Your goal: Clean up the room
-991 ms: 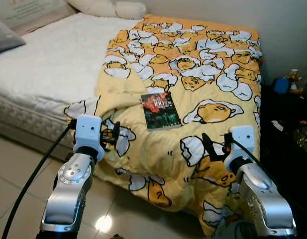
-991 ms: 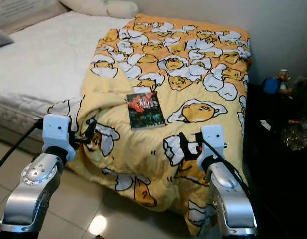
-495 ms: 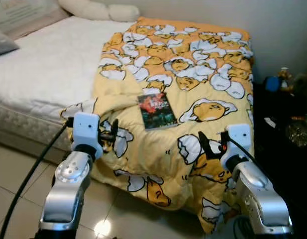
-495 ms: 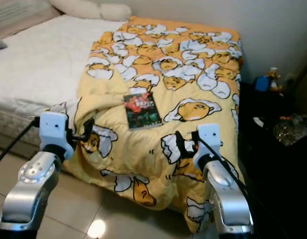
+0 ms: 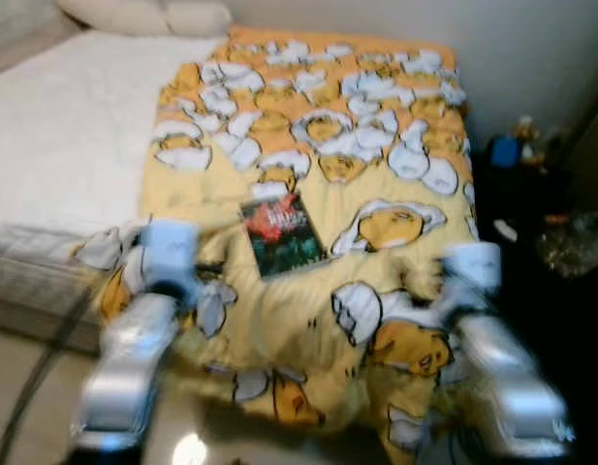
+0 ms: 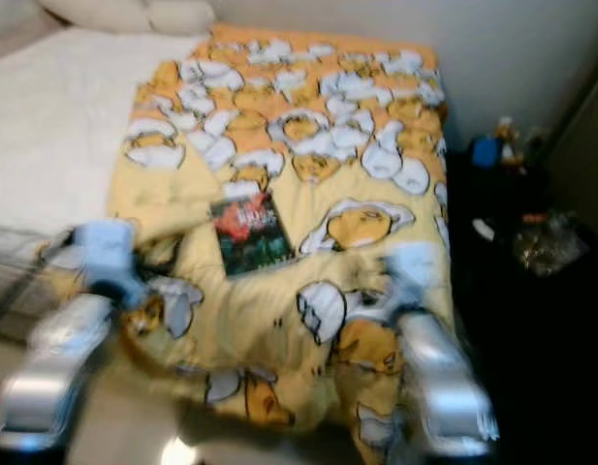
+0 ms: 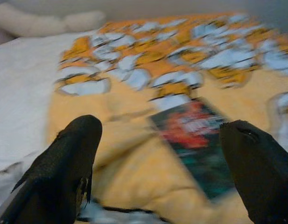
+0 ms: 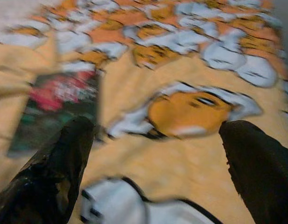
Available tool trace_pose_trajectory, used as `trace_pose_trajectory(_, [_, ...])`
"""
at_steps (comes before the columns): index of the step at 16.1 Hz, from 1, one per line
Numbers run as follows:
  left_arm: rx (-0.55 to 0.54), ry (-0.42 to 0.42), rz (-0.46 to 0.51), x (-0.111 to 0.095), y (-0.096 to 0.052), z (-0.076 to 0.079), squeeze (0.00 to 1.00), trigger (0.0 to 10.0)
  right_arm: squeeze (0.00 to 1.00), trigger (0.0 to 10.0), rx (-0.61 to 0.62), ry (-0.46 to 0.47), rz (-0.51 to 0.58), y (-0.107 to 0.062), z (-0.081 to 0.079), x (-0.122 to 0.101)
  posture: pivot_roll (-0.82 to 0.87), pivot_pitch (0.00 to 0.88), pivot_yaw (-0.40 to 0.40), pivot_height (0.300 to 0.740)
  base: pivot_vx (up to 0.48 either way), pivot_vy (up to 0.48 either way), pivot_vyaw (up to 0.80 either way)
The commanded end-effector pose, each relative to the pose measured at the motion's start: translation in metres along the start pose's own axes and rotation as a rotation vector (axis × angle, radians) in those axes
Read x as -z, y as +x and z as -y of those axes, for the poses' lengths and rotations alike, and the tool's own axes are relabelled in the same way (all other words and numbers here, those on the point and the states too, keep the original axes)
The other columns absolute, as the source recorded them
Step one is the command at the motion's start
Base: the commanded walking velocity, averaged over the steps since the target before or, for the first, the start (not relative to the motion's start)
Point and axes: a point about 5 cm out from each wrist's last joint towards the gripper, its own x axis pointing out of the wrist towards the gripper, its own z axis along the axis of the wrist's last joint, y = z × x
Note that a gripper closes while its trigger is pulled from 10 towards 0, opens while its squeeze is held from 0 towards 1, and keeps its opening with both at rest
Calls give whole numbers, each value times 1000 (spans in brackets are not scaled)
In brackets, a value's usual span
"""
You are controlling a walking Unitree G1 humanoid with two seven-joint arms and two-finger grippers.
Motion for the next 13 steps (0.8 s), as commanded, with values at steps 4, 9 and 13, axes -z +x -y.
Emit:
trace_pose_trajectory(4, [36, -7, 19, -5, 2, 10, 737, 10000, 1000, 10000, -1, -56, -9, -2, 8, 0, 15, 0, 27, 740, 377, 0, 0])
trace_pose_trajectory(9, [36, -3, 15, -3, 1, 12, 718, 10000, 1000, 10000, -22, -54, -12, 0, 9, 0, 13, 0, 24, 740, 340, 0, 615])
trace_pose_trajectory(13, [68, -4, 5, 0, 1, 19, 690, 10000, 1000, 10000, -258, -70, -97, -1, -4, 13, 5, 0, 27, 740, 0, 0, 0])
